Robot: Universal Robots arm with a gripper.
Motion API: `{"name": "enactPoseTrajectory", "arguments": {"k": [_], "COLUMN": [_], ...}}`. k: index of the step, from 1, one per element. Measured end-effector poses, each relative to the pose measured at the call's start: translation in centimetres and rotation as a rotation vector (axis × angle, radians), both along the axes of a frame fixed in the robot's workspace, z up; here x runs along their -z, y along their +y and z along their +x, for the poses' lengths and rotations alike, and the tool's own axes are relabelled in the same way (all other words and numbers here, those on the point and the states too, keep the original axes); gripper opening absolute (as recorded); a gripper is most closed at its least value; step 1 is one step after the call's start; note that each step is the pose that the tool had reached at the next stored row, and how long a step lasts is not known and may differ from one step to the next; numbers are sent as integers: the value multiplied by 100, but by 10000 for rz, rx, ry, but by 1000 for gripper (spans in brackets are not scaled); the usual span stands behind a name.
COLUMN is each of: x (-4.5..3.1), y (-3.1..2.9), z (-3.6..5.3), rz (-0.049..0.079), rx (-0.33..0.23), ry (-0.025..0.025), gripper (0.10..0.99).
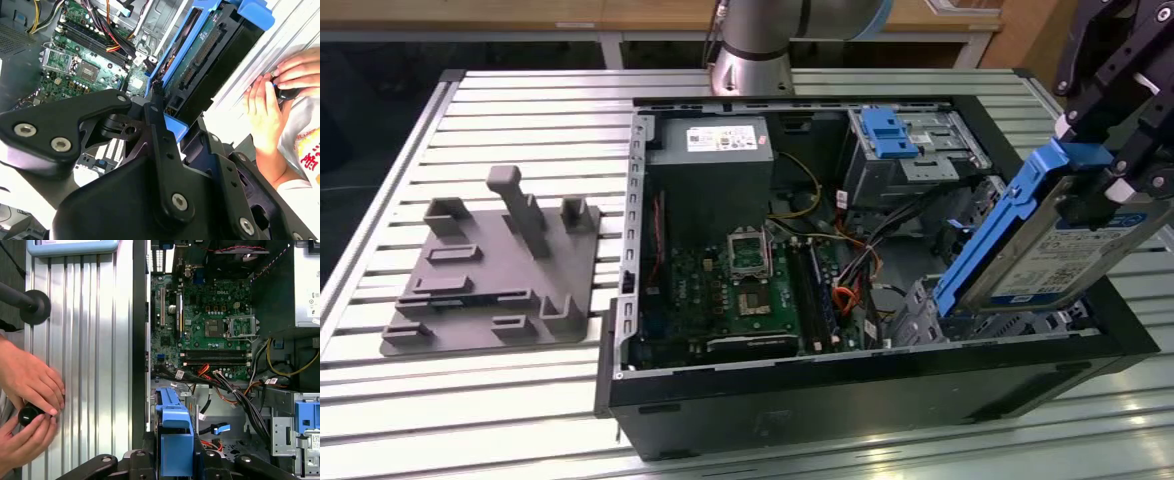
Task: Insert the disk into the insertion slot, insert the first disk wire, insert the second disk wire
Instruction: 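Insert the disk into the insertion slot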
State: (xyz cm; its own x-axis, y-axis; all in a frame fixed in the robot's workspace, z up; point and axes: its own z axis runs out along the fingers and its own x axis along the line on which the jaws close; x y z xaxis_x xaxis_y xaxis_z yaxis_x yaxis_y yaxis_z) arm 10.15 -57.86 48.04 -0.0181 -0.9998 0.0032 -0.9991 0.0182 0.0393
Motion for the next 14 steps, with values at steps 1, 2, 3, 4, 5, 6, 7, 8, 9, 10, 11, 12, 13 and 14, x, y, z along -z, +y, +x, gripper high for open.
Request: {"name": "enactPoseTrajectory", "arguments": {"k": [1,2,3,4,5,6,7,8,9,10,11,12,13,14], "x": [-1,1,1,0,0,0,0,0,0,0,1,1,0,1], "y": [-1,-2,-3,-4,-6,-8,-11,-15,-19,-24,-28,-32,-36,-41], "z": [0,0,0,0,0,0,-1,-2,-2,-2,-2,-3,-3,-3], "rz": [24,77,146,211,278,357,446,540,633,728,822,925,1029,1112], "rx": [0,0,0,0,0,-2,-2,-2,-3,-4,-5,-7,-8,-9], "ry": [0,-1,-4,-7,-14,-22,-30,-38,-45,-52,-59,-66,-71,-75], "gripper": [365,365,365,365,365,365,365,365,365,365,365,365,365,365]}}
